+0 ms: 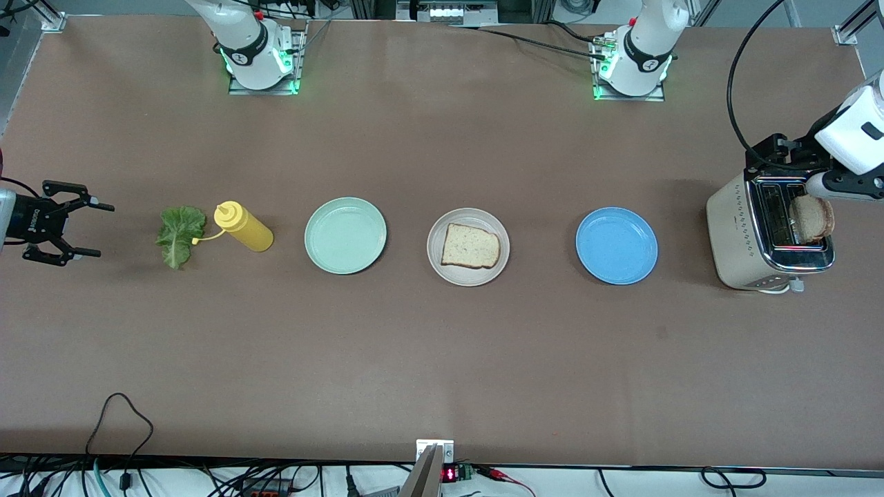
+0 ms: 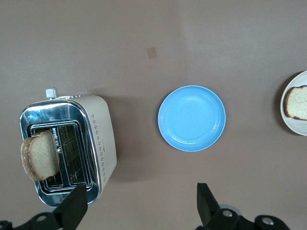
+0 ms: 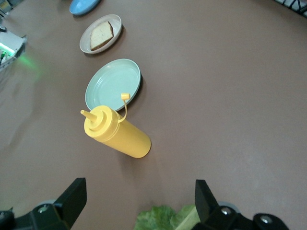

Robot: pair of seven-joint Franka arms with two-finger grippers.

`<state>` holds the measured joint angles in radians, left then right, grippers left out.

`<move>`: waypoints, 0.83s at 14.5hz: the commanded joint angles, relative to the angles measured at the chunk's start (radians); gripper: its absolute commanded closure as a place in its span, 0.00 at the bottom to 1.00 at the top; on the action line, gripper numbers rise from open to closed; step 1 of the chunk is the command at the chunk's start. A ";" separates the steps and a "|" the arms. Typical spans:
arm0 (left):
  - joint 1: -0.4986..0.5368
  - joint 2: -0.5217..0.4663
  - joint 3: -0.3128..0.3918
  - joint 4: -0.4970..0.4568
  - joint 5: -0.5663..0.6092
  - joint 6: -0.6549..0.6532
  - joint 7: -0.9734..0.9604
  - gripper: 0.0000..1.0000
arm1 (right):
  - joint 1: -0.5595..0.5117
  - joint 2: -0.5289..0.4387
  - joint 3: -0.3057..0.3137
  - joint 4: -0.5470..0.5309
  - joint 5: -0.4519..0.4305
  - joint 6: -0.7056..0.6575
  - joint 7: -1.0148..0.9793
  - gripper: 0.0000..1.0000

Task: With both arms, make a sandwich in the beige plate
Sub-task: 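Reach the right gripper to the green lettuce leaf and grasp it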

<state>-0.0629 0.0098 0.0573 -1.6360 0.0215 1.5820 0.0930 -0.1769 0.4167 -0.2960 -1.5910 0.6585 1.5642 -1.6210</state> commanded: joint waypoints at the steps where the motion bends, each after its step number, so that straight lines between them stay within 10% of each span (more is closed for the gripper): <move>1: -0.006 -0.011 0.003 0.005 0.017 -0.019 -0.007 0.00 | 0.111 -0.051 -0.046 -0.009 -0.139 0.069 0.236 0.00; 8: -0.006 -0.010 0.004 0.007 0.017 -0.025 -0.003 0.00 | 0.215 -0.059 0.009 -0.020 -0.492 0.191 0.951 0.00; 12: -0.006 -0.011 0.004 0.007 0.017 -0.025 -0.003 0.00 | 0.214 -0.021 0.029 -0.148 -0.520 0.330 1.161 0.00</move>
<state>-0.0628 0.0098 0.0574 -1.6359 0.0215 1.5733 0.0930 0.0423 0.3888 -0.2771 -1.6488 0.1584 1.7901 -0.5276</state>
